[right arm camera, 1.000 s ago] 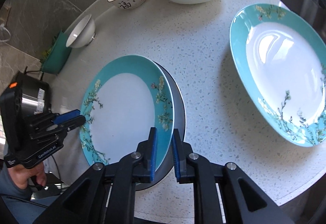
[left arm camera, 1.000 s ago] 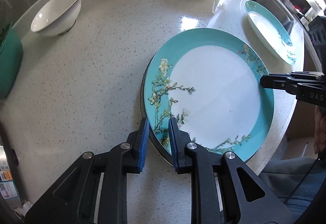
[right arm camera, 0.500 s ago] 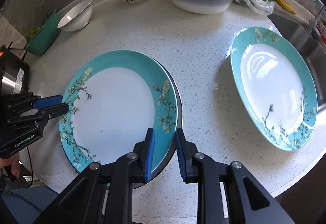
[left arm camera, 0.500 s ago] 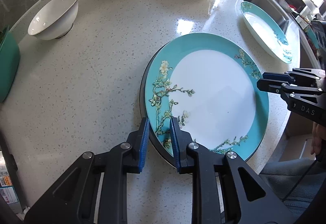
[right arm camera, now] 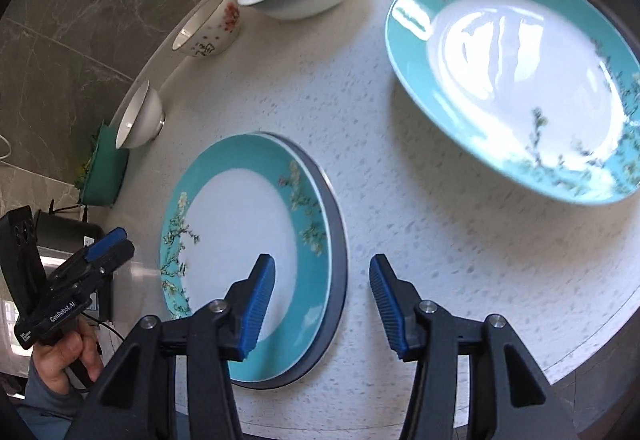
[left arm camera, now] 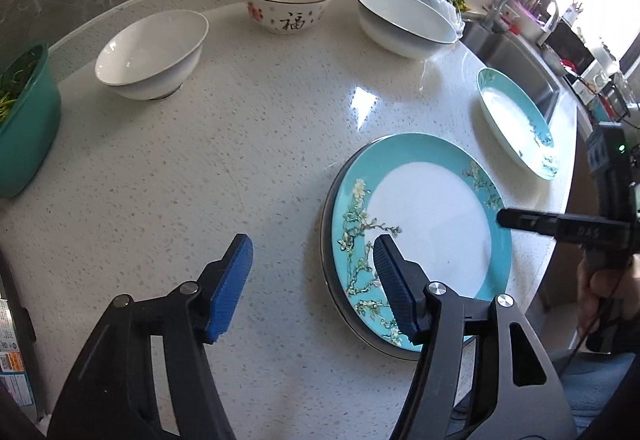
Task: Organize plates and bowls
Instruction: 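Move both grippers to the large blossom-pattern teal plate and grasp its rim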
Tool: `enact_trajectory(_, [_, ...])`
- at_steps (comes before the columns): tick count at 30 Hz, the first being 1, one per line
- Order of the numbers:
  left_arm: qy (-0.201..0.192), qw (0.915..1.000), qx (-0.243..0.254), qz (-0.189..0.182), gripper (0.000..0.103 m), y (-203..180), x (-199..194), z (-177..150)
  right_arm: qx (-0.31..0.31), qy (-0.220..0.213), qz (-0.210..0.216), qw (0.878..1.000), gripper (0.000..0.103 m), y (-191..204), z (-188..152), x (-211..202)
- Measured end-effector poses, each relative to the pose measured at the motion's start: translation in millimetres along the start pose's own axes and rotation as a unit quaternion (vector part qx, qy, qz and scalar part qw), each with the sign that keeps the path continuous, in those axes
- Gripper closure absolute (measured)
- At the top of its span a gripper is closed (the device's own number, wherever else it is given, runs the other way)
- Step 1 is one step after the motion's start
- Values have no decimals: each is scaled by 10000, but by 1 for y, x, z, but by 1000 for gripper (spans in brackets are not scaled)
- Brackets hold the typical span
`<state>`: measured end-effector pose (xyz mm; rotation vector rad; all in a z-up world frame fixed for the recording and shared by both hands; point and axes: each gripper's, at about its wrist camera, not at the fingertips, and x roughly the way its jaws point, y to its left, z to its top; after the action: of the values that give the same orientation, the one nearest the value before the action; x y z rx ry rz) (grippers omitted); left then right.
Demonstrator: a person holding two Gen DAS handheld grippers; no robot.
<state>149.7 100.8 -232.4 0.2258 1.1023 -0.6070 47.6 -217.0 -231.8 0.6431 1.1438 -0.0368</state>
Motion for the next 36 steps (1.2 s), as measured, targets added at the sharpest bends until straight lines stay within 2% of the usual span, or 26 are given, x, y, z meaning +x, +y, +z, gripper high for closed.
enact_trajectory(5, [-54, 10000, -56, -43, 42, 11, -6, -1, -142, 55, -89, 9998, 42, 19, -4, 10])
enact_trajectory(16, [-319, 9987, -400, -8, 42, 20, -24, -4, -463, 172, 55, 9988, 42, 49, 1, 28])
enact_trajectory(20, [-501, 9967, -592, -247, 42, 13, -34, -1, -696, -48, -74, 9975, 42, 52, 11, 6])
enact_trajectory(22, [-596, 9957, -583, -392, 29, 3, -40, 6, -797, -316, 29, 9963, 42, 50, 20, -17])
enact_trajectory(23, [-652, 9953, -572, -441, 28, -4, -42, 10, -863, -483, 110, 9950, 42, 47, 26, -32])
enact_trajectory(27, [-768, 9934, -489, -704, 28, -42, -43, 30, -1019, -1012, 350, 9890, 42, 18, 54, -84])
enact_trajectory(29, [-769, 9925, -475, -818, 26, -63, -37, 40, -1014, -1121, 430, 9876, 42, -3, 69, -103])
enact_trajectory(32, [-834, 9905, -608, -910, 1, -97, -24, 52, -1073, -1159, 587, 9857, 41, -45, 92, -125])
enact_trajectory(36, [-852, 9898, -833, -775, 0, -145, -6, 70, -1185, -990, 713, 9854, 40, -104, 122, -139])
